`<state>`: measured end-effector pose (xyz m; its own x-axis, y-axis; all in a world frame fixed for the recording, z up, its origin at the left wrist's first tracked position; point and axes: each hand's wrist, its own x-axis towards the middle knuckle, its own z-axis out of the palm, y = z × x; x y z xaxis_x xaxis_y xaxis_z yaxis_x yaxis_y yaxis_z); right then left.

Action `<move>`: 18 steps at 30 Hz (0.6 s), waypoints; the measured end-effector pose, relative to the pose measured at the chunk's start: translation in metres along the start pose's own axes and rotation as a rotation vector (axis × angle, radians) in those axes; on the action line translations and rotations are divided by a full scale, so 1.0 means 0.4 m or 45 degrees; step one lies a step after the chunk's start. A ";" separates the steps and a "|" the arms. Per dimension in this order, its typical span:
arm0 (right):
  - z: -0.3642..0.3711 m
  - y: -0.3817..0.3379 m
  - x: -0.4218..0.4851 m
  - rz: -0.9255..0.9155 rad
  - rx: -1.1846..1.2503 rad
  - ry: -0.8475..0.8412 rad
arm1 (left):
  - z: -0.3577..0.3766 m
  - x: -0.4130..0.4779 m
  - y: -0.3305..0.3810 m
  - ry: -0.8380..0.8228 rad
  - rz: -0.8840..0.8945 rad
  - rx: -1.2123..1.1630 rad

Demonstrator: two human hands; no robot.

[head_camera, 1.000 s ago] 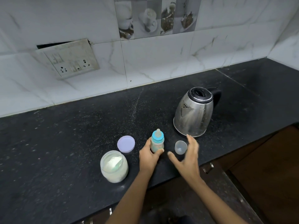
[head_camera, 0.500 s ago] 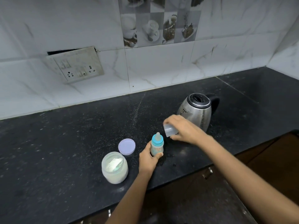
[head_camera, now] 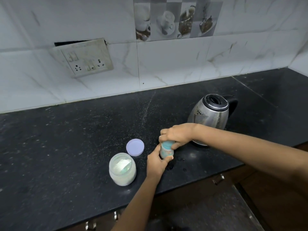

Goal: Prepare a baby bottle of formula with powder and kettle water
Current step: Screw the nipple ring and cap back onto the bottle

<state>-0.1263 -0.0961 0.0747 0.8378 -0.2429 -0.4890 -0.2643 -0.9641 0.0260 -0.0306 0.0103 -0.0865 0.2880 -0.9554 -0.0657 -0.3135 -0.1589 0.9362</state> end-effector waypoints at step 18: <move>0.029 -0.124 0.058 1.162 0.968 0.356 | 0.007 -0.015 0.019 0.144 0.003 0.255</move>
<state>-0.0992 -0.0528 0.0520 0.2474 -0.9030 -0.3512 -0.9432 -0.1414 -0.3007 -0.0371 0.0140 -0.0800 0.3832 -0.9236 -0.0136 -0.4848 -0.2136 0.8481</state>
